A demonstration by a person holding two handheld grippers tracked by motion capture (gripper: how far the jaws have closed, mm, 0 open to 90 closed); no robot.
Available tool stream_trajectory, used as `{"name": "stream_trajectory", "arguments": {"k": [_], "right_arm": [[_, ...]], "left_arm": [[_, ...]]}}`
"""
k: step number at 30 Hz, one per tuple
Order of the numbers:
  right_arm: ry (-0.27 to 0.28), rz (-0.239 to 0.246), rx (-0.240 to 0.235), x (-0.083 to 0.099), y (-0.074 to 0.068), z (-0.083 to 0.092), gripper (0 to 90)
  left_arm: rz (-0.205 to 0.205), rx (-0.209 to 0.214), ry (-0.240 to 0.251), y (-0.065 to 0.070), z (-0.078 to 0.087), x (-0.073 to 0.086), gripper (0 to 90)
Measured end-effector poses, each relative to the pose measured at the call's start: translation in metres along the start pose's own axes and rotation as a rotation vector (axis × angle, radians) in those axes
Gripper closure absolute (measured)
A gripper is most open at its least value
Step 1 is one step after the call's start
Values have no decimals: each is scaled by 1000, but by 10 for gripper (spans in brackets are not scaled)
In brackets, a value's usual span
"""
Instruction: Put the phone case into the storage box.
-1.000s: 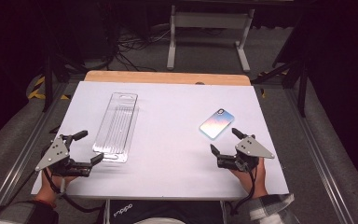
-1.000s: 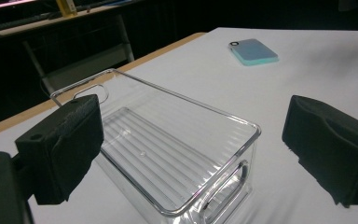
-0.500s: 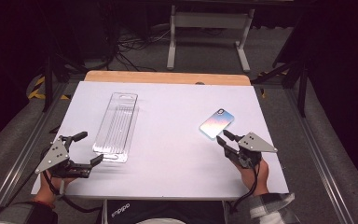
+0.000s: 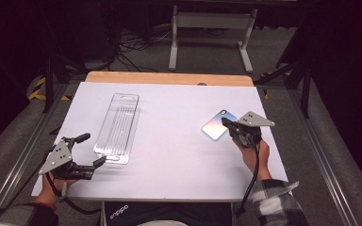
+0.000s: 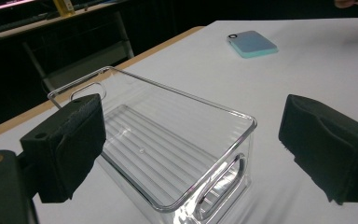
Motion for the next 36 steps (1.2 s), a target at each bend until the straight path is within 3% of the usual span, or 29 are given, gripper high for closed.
{"name": "stream_trajectory", "arguments": {"k": [2,4,5,7,12,14,18,21,26,29,31,36], "right_arm": [[-3,-4,-2,-2,3,-5,900],[-64,6,6,-8,17,-34,900],[-64,6,6,-8,17,-34,900],[-108,16,11,-9,25,-51,900],[-164,-14,12,-13,45,-76,900],[-175,-20,27,-12,49,-84,900],[-249,-29,41,0,52,-103,900],[-272,-47,49,8,56,-110,900],[-303,-85,104,17,69,-117,900],[-354,-83,126,23,74,-123,900],[-346,-83,119,22,73,-126,900],[-389,-42,130,24,71,-134,900]], "left_arm": [[3,0,-3,0,0,0,80],[4,-1,0,0,0,1,80],[-1,1,-2,0,0,1,80],[6,3,-4,2,-1,1,80],[-17,6,-13,3,-2,1,80],[-20,13,-15,3,-3,1,79],[-27,12,-17,4,-3,1,80],[-20,18,-20,6,-4,1,80],[-24,23,-22,7,-5,2,81],[-16,28,-16,7,-5,1,83],[-23,26,-20,7,-5,2,83],[-32,32,-23,7,-5,2,83]]}}
Point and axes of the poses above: each handheld gripper's, and its own axes: z roughly backward along the jaws, x roughly out of its underside, y roughly to its right, the point moved 4 cm from there along -z, roughly forward along the jaws, and after that the axes turned 1 degree about -y, right-handed, at the moved point
